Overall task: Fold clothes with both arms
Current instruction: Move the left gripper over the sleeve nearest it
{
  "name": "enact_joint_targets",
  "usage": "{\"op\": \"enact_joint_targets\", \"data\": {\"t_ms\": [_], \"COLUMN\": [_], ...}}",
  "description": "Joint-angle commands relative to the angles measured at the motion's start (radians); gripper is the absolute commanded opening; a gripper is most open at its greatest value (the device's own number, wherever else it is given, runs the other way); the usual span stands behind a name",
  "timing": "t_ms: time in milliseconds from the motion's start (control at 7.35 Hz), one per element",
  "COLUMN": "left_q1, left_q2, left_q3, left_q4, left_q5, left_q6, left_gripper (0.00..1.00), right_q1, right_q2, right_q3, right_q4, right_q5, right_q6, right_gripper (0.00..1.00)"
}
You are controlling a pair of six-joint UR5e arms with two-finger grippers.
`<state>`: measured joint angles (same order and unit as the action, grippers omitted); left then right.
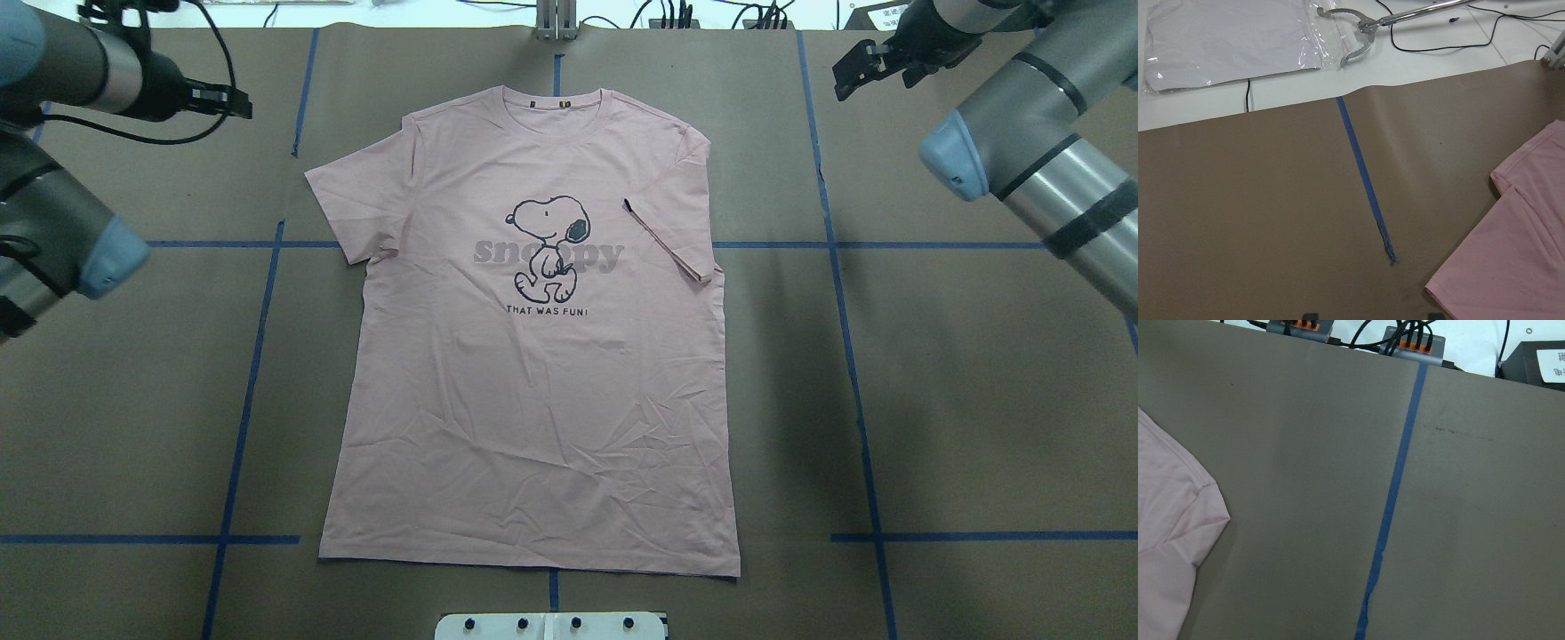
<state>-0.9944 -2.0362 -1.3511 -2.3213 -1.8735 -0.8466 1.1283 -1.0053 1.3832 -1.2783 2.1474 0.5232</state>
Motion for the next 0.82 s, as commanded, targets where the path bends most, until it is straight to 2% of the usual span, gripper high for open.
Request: {"op": "enact_joint_targets", "data": {"t_ms": [0, 136, 681], "left_q1": [0.11, 0.121, 0.143], "left_q2": [-0.09, -0.099, -0.095], "left_q3": [0.198, 0.245, 0.25], "left_q4": [-0.132, -0.168, -0.176], "left_q5": [0.134, 0.137, 0.137], "left_q6": [-0.138, -0.146, -0.146], "left_gripper": [0.61, 0.59, 0.52], "right_q1": [0.011, 0.011, 0.011], "right_q2": [-0.024, -0.027, -0.027], "right_q3": [0.022, 0.022, 0.022], "right_q4": [0.008, 0.01, 0.01], "right_q5": [0.005, 0.003, 0.0], "right_q6": [-0.011, -0.011, -0.009], "right_gripper": [1.0, 1.0, 1.0]}}
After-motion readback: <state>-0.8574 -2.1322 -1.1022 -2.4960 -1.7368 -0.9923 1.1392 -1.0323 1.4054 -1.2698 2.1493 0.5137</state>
